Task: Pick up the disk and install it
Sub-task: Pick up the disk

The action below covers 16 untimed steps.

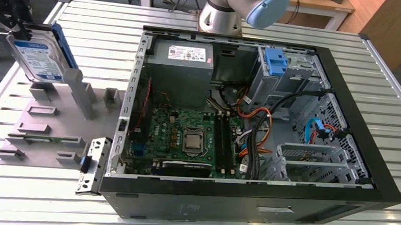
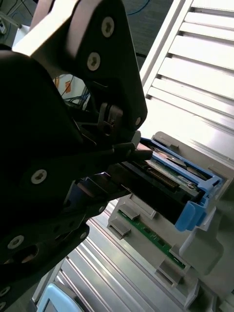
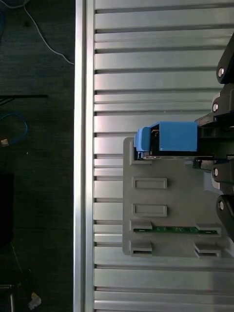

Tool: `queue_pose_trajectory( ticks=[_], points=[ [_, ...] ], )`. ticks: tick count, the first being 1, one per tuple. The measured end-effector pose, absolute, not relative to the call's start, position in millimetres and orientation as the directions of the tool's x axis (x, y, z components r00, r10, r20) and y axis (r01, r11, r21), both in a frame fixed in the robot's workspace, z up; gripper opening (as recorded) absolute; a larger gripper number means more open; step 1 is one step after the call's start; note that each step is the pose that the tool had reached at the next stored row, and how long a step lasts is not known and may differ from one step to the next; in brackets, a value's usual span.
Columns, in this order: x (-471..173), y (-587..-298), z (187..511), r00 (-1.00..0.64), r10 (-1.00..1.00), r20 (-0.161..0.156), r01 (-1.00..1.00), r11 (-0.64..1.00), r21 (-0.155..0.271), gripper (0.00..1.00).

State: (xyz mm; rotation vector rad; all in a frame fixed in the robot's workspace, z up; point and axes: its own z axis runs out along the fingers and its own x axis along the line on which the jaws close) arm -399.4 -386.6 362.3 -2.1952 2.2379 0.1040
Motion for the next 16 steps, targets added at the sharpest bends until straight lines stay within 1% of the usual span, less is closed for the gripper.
queue_pose_trajectory(
  ticks=[16],
  points=[
    [-399.4, -386.6, 369.3, -0.020, -0.999, -0.050, -0.999, 0.018, 0.044, 0.35]
  ],
)
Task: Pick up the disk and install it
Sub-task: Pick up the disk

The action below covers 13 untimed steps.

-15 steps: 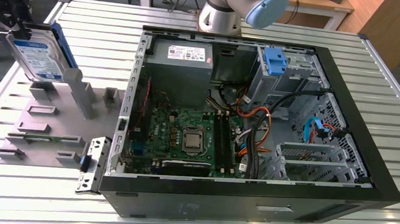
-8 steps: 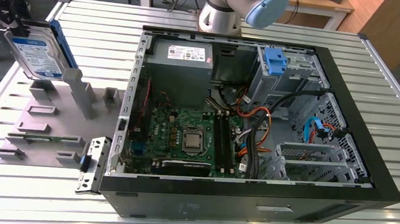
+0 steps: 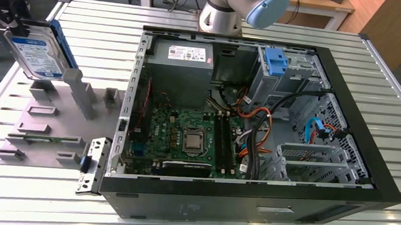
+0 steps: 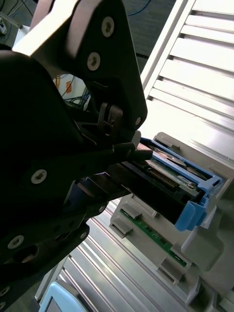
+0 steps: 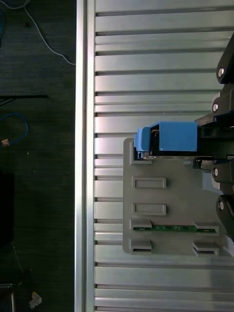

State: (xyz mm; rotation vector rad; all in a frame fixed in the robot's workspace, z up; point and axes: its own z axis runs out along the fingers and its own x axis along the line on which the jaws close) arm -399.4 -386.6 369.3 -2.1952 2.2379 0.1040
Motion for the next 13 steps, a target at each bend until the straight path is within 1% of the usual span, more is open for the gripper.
queue_pose_trajectory(
  ticks=[7, 13],
  points=[
    [-399, -387, 371, -0.020, -0.999, -0.050, -0.999, 0.018, 0.044, 0.35],
    [-399, -387, 386, -0.020, -0.999, -0.050, -0.999, 0.018, 0.044, 0.35]
  ],
)
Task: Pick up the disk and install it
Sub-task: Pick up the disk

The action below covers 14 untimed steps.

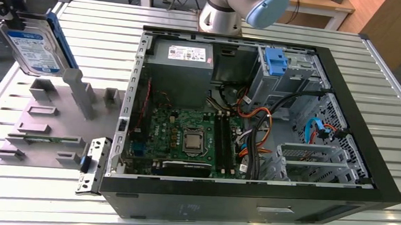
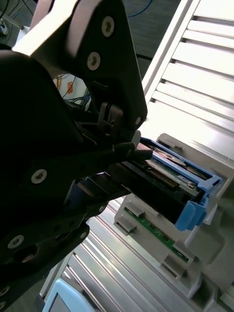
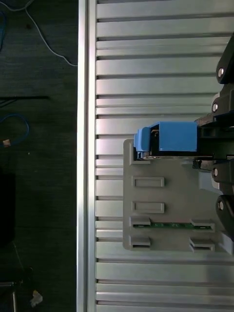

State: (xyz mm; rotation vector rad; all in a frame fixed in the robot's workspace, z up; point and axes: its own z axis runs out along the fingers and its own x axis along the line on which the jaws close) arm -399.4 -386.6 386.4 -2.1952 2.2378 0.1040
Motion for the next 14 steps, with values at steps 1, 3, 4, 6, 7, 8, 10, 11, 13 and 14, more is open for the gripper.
queue_pose_trajectory(
  ticks=[1, 3, 4, 6, 7, 8, 10, 11, 13, 14],
  points=[
    [-399, -387, 390, -0.020, -0.999, -0.050, -0.999, 0.018, 0.044, 0.35],
    [-399, -387, 399, -0.020, -0.999, -0.050, -0.999, 0.018, 0.044, 0.35],
    [-399, -387, 403, -0.020, -0.999, -0.050, -0.999, 0.018, 0.044, 0.35],
    [-399, -387, 412, -0.020, -0.999, -0.050, -0.999, 0.018, 0.044, 0.35],
    [-399, -387, 417, -0.020, -0.999, -0.050, -0.999, 0.018, 0.044, 0.35],
    [-399, -387, 421, -0.020, -0.999, -0.050, -0.999, 0.018, 0.044, 0.35],
    [-399, -387, 430, -0.020, -0.999, -0.050, -0.999, 0.018, 0.044, 0.35],
    [-399, -387, 435, -0.020, -0.999, -0.050, -0.999, 0.018, 0.044, 0.35],
    [-399, -387, 444, -0.020, -0.999, -0.050, -0.999, 0.018, 0.044, 0.35],
    [-399, -387, 448, -0.020, -0.999, -0.050, -0.999, 0.018, 0.044, 0.35]
  ],
)
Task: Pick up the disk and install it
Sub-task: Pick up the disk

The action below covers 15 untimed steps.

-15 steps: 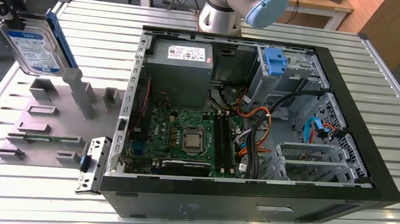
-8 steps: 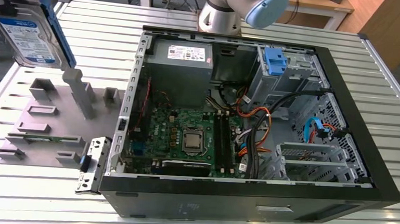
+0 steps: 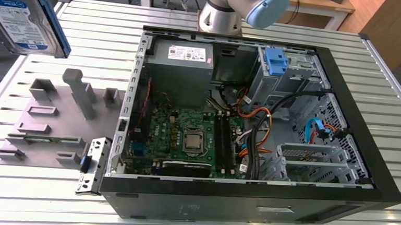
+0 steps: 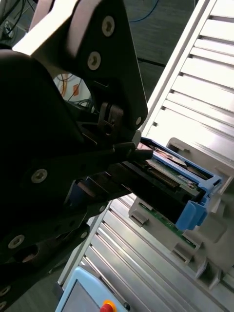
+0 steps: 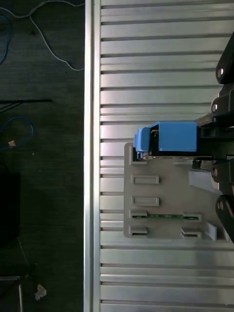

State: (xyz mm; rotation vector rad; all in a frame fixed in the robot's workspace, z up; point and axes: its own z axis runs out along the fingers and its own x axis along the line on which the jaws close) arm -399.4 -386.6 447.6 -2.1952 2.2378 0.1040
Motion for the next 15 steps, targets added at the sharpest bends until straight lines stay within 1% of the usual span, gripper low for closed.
queue_pose_trajectory(
  ticks=[6, 15],
  points=[
    [-399, -387, 468, -0.020, -0.999, -0.050, -0.999, 0.018, 0.044, 0.35],
    [-399, -387, 486, -0.020, -0.999, -0.050, -0.999, 0.018, 0.044, 0.35]
  ],
)
